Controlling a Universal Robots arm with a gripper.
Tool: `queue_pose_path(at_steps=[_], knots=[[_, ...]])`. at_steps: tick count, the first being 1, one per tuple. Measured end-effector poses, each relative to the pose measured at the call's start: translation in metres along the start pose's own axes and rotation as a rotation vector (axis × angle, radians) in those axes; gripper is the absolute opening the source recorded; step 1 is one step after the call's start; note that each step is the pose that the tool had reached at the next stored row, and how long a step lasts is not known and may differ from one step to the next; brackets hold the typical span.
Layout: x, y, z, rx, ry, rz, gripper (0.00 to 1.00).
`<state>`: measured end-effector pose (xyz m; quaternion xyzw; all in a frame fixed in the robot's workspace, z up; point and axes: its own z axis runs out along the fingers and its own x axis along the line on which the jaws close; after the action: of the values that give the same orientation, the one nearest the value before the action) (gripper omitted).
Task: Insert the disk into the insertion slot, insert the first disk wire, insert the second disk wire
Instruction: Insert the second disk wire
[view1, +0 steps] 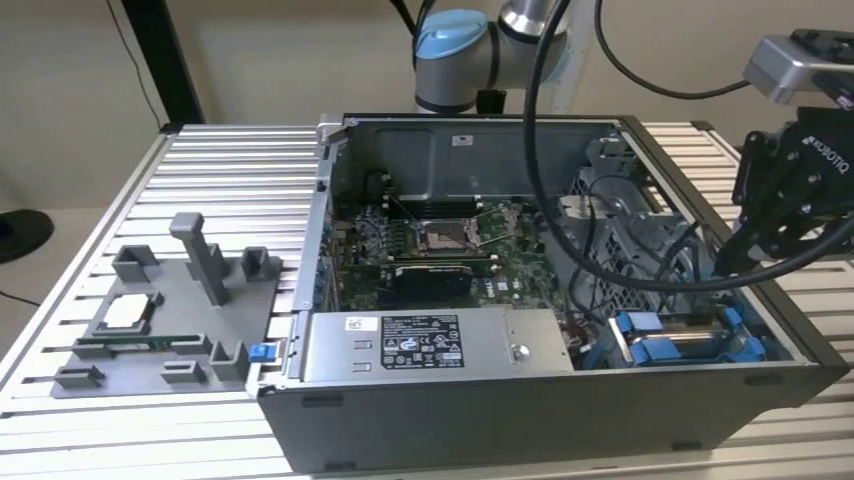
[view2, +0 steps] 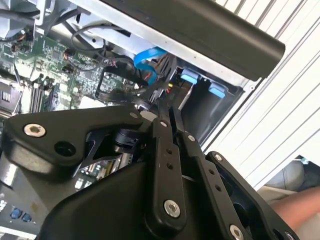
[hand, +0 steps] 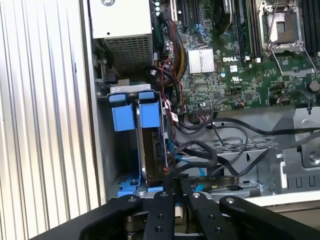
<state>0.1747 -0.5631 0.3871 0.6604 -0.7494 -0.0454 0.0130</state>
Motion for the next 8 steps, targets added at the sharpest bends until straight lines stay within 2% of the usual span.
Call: queue_pose_path(at_steps=[5, 8], knots=[[0.0063, 0.0094, 0.0004, 0.0044, -0.0004, -0.008, 0.00], [0.0088, 0.0132, 0.0007, 0.0136, -0.0011, -0.014, 0.00]])
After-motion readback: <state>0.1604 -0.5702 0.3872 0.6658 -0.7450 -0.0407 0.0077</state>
